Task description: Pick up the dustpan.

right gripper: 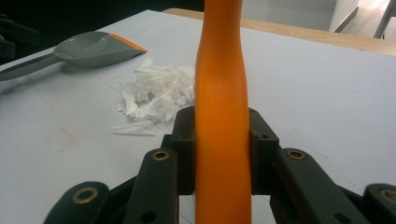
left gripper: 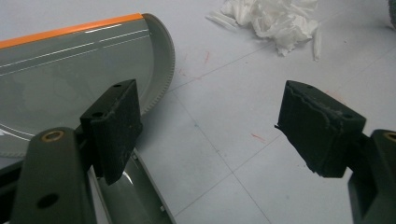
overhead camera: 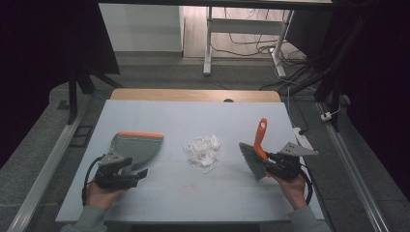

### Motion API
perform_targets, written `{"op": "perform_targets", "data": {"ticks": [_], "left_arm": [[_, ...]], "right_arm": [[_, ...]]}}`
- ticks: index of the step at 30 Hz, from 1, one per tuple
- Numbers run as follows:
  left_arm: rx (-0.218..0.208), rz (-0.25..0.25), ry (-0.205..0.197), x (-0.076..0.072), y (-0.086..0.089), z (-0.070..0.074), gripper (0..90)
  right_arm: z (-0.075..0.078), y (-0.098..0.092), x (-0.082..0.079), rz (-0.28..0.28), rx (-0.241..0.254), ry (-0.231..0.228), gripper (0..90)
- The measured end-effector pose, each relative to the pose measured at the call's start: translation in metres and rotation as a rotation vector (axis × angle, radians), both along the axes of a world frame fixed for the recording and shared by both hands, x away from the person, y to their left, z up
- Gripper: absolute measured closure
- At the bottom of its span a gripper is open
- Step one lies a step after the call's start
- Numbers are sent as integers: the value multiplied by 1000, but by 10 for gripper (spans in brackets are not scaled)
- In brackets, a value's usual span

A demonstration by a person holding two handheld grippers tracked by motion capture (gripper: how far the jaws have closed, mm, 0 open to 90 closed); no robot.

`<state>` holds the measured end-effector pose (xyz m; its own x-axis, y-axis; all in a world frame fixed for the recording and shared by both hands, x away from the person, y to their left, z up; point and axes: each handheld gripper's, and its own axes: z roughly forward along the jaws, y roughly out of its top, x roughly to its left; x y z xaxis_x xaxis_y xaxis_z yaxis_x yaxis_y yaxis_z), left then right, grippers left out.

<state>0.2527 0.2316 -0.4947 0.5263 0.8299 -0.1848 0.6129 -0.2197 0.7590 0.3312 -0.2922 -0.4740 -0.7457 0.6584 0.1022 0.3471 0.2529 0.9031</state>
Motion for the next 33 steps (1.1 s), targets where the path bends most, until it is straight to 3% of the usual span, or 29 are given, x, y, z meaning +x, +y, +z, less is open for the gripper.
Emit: {"op": "perform_targets", "data": {"ticks": [22, 33], "left_arm": [[13, -13, 6, 1, -5, 2, 208], [51, -10, 0, 2, -11, 12, 185]], "right_arm": [[2, 1, -1, 1, 0, -13, 702], [3, 0, -1, 3, 12, -15, 702]]}}
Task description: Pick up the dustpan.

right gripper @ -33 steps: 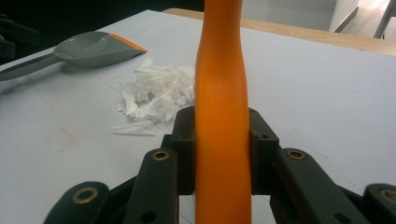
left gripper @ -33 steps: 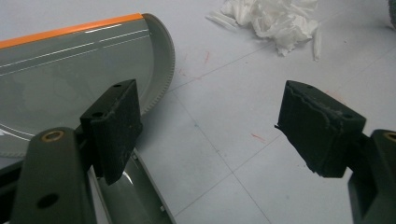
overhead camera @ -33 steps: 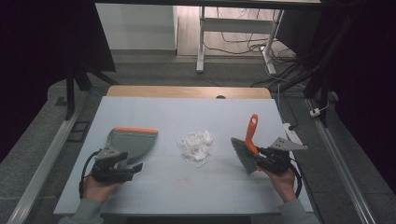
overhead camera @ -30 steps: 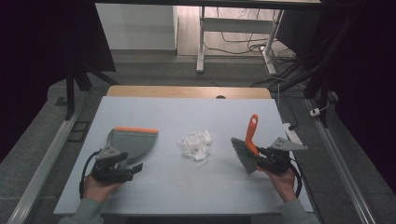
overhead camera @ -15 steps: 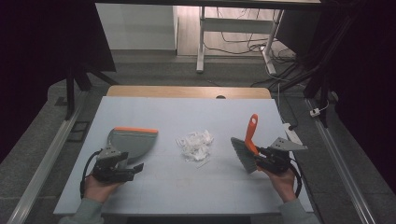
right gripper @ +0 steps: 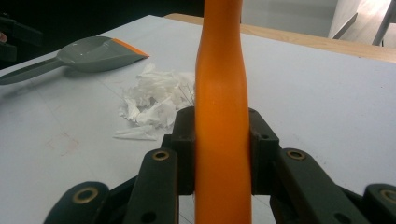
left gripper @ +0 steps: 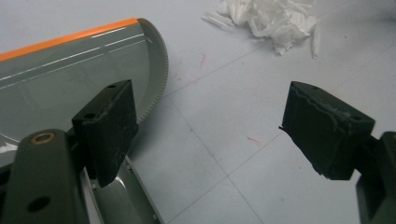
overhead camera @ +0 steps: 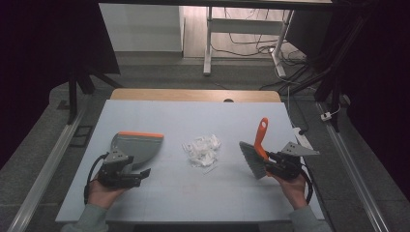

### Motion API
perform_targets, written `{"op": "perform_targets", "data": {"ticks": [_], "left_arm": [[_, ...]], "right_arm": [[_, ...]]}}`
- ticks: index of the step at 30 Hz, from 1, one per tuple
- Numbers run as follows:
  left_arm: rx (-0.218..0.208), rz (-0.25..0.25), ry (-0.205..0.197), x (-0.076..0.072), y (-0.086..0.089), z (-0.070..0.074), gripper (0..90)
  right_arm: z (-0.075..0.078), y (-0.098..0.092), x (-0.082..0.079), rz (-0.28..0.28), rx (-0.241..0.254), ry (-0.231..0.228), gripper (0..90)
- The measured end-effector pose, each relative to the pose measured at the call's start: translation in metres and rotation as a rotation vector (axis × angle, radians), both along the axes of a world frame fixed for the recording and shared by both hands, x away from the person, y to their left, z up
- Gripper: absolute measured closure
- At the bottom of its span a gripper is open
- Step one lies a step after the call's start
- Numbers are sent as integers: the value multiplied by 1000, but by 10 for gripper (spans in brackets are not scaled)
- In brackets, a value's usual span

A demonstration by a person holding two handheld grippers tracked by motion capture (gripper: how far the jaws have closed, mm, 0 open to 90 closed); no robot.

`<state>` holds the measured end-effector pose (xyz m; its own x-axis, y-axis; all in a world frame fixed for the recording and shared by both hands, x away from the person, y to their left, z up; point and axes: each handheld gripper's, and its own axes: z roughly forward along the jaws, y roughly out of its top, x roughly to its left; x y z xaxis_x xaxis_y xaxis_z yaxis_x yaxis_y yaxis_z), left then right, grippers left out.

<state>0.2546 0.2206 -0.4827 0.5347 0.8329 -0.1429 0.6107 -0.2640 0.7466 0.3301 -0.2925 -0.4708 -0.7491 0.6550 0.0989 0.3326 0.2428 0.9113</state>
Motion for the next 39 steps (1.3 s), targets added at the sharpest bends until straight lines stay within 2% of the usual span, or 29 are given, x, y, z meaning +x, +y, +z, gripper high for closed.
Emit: {"op": "perform_targets", "data": {"ticks": [8, 12, 16, 18, 20, 21, 24, 27, 29, 39], "left_arm": [[-17, 6, 0, 2, -3, 15, 169], [-6, 14, -10, 2, -2, 25, 158], [13, 27, 12, 5, 3, 37, 154], [39, 45, 15, 6, 7, 44, 154], [35, 55, 21, 6, 9, 46, 154], [35, 71, 42, 8, 13, 48, 153], [21, 89, 56, 8, 19, 50, 154], [28, 133, 75, 6, 30, 53, 157], [27, 144, 78, 5, 32, 52, 159], [12, 184, 159, 8, 43, 39, 168]], "right_arm": [[0, 0, -1, 4, 0, -2, 702], [1, 1, 0, 4, 1, -3, 702], [1, 2, 1, 5, 1, -3, 702], [1, 2, 0, 5, 0, -3, 702], [1, 2, 0, 5, -3, -3, 702], [1, 2, 1, 3, -2, -3, 702], [1, 2, 1, 4, -3, -3, 702], [1, 2, 1, 7, -3, -3, 702], [0, 2, 1, 8, -4, -3, 703], [0, 3, 1, 10, -10, -2, 702]]}}
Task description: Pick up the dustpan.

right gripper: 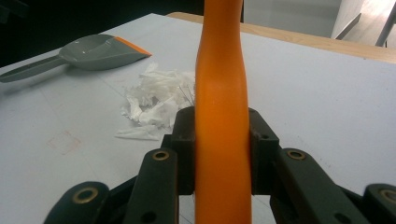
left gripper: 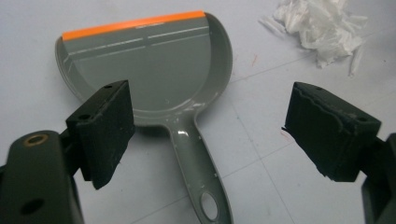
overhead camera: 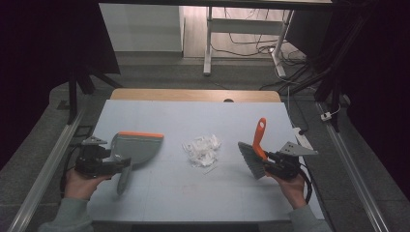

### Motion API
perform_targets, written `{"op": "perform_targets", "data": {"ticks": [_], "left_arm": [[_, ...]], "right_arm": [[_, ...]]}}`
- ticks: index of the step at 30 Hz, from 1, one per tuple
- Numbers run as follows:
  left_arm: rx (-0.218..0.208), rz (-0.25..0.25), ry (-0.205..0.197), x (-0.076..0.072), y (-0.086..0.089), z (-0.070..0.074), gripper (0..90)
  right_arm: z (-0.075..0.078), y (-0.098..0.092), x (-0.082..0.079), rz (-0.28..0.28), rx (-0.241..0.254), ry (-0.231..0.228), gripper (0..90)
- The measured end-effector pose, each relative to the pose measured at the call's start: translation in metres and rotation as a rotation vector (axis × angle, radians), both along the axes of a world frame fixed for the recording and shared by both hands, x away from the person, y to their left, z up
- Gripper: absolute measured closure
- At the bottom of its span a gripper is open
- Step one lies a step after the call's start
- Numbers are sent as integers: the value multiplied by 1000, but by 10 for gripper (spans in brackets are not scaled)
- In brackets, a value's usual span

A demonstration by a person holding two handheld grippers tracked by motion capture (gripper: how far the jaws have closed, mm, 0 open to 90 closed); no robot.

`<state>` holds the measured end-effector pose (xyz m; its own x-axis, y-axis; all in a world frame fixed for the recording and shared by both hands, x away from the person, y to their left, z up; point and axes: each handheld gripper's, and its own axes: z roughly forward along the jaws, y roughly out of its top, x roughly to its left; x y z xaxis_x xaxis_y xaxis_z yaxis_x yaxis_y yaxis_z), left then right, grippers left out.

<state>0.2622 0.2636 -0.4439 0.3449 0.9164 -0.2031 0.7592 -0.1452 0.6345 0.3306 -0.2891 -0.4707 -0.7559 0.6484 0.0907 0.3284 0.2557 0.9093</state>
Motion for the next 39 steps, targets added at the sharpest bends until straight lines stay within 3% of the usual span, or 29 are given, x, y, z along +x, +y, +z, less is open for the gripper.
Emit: {"op": "perform_targets", "data": {"ticks": [11, 14, 23, 30, 39], "left_arm": [[15, 48, 95, 9, 4, -24, 169], [-27, 39, 127, 10, 1, -32, 168], [-5, 51, 213, 16, -6, -49, 170], [-5, 58, 242, 19, -6, -57, 173], [-16, 77, 270, 25, -10, -70, 243]], "right_arm": [[-1, -1, 0, -17, 1, -3, 702], [-1, -1, 0, -18, -3, -3, 702], [-1, -2, 0, -14, 4, 3, 702], [-2, -1, 0, -9, 1, 5, 702], [-2, 0, 0, -10, -6, 4, 702]]}}
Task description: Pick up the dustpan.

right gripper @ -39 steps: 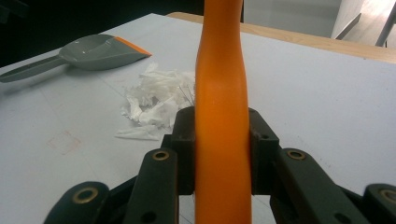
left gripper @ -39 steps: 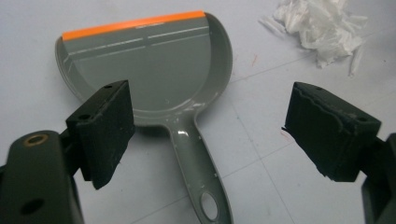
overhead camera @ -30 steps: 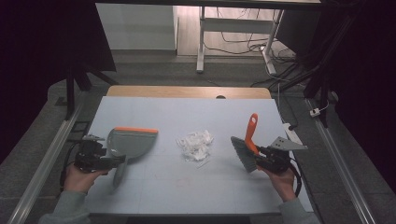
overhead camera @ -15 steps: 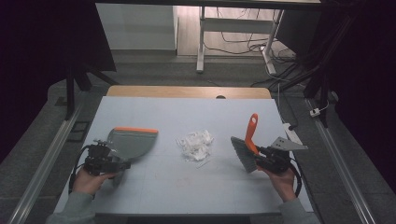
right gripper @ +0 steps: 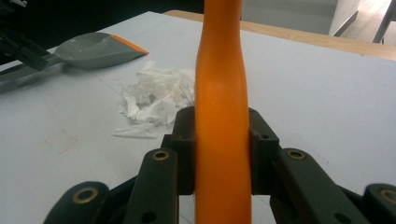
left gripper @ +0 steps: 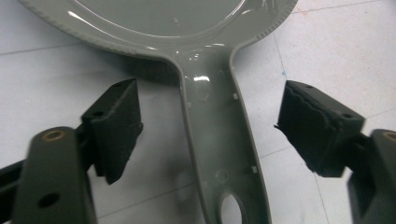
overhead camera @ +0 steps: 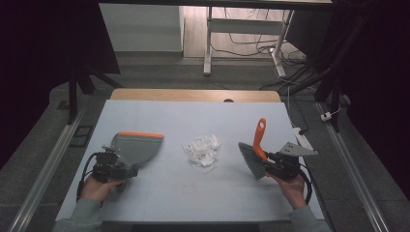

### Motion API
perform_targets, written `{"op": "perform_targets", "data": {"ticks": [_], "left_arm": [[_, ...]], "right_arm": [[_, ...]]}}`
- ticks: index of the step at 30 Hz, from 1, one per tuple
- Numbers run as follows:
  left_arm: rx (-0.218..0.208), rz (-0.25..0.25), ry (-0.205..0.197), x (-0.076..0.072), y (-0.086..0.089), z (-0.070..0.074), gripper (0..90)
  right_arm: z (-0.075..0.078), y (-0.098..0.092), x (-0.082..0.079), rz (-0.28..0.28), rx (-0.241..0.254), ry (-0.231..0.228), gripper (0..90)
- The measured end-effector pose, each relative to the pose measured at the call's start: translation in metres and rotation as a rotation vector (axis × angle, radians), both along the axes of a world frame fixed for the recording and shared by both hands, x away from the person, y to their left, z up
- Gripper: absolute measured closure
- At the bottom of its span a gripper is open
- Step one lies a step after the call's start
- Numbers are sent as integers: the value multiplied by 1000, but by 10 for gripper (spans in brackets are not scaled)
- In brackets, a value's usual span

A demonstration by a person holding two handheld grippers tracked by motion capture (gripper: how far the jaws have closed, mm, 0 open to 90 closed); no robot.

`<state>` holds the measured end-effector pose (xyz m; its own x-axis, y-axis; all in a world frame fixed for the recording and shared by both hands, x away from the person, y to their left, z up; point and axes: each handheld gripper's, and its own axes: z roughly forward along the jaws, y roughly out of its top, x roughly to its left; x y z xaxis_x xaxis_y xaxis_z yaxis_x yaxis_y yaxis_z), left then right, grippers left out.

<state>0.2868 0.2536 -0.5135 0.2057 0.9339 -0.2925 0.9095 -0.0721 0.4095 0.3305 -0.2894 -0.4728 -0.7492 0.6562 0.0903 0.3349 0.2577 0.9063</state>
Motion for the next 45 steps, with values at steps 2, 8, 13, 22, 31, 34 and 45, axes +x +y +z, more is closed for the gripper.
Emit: {"op": "perform_targets", "data": {"ticks": [2, 8, 13, 22, 31, 34, 45], "left_arm": [[-3, 13, 0, 1, 1, -2, 261], [-4, 32, -2, 2, 1, -6, 311], [-29, 37, -6, 3, 0, -8, 375], [-56, 42, -18, 5, 1, -11, 515], [-67, 53, -19, 5, 3, -11, 605], [-74, 61, -24, 5, 4, -10, 609], [-99, 60, -51, 3, 11, -7, 615]], "right_arm": [[-1, 0, 0, 3, -2, 0, 702], [-1, 0, 0, 1, -4, 0, 702], [-1, 0, -1, 0, -8, 3, 702], [-1, 0, -1, 2, -11, 3, 702], [-1, 0, -1, 0, -12, 2, 702], [-1, 0, -1, -1, -12, 1, 702], [-1, -1, -1, 0, -8, 0, 702]]}}
